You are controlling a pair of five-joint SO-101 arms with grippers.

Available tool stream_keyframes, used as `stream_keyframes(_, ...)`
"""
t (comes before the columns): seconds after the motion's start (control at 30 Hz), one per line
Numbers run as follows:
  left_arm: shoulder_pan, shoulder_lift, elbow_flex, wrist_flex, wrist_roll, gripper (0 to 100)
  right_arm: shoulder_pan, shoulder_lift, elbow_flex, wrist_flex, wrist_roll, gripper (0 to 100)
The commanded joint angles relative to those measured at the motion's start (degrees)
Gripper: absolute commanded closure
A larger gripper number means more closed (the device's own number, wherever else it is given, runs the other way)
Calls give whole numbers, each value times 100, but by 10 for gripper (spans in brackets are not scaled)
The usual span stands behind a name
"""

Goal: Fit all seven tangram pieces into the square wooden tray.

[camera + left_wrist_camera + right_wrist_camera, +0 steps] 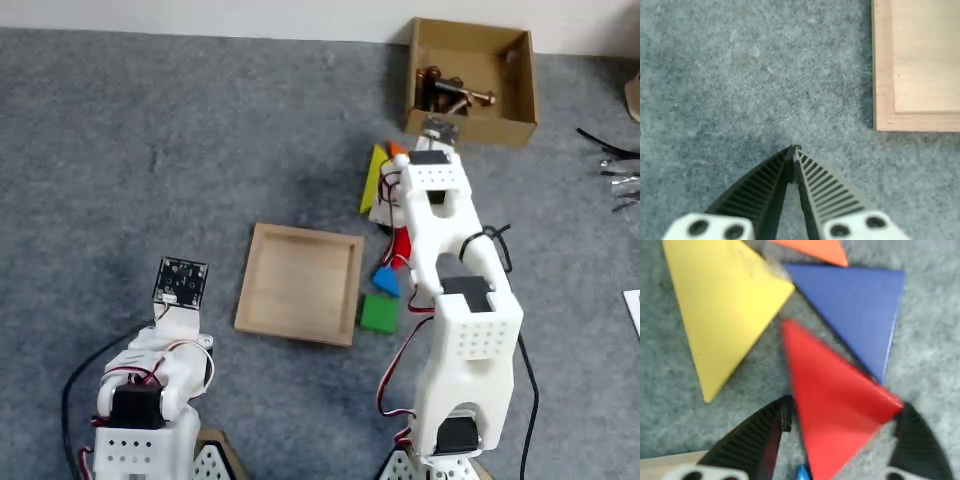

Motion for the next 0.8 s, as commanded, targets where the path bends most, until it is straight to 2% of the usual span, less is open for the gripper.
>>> stream_keyframes(0.0, -57, -31, 110, 18, -53, 995, 57, -136, -40, -215, 0, 768)
stream_keyframes(0.13, -57, -31, 110, 18, -53, 995, 57, -136, -40, -189, 466, 768)
stream_keyframes(0.23, -57, -31, 110, 18, -53, 995, 57, -163, -40, -154, 519, 768)
stream_keyframes(0.37, -57, -31, 110, 18, -53, 995, 48, -180, -75, 488, 1055, 768)
stream_keyframes(0.77, -57, -31, 110, 18, -53, 995, 75, -198, -523, 1499, 2277, 769)
